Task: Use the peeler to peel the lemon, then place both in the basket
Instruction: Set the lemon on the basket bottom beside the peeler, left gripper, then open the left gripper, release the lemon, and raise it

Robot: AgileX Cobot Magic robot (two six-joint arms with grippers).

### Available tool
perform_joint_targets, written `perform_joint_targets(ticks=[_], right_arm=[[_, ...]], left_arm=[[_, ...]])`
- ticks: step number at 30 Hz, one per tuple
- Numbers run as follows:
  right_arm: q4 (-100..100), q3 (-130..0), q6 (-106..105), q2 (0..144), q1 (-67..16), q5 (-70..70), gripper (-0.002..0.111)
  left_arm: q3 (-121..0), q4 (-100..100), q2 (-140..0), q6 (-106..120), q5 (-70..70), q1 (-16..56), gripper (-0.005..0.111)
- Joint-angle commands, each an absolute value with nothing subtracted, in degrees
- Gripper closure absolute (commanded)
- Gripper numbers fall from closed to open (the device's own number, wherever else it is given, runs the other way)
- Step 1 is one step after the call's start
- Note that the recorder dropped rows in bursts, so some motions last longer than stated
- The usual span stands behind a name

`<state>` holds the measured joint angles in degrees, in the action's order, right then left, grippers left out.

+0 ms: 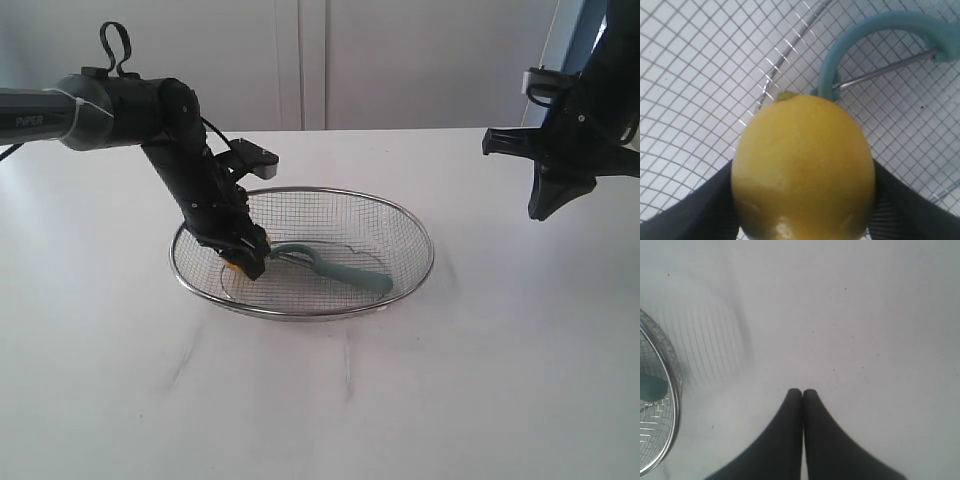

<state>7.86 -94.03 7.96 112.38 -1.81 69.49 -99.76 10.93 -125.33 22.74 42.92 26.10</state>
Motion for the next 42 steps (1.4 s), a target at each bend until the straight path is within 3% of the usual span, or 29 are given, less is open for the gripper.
perform_joint_targets(ticks=[1,3,5,27,31,42], right_arm=[[7.91,-93.93,8.24,111.6,-1.63,69.1,0.108],[7.91,-93.93,8.24,111.6,-1.63,69.1,0.108],[7.91,-93.93,8.24,111.6,-1.63,69.1,0.108],[7.91,-93.93,8.24,111.6,-1.63,69.1,0.108],[7.91,-93.93,8.24,111.6,-1.63,68.69,0.108],[7.91,-93.93,8.24,111.6,-1.63,68.04,0.108]], left_arm=[[-99.97,11.13,-125.4,22.53,44.93,25.99,0.037],[-99.97,11.13,-125.4,22.53,44.78,25.99,0.025],[-99.97,11.13,-125.4,22.53,44.78,25.99,0.02],[-100.08,10.27,-114.68,22.53,47.56,25.97,0.021],[-100.08,10.27,-113.35,22.53,51.19,25.87,0.035],[-100.08,9.8,-111.8,17.63,55.04,25.86,0.102]])
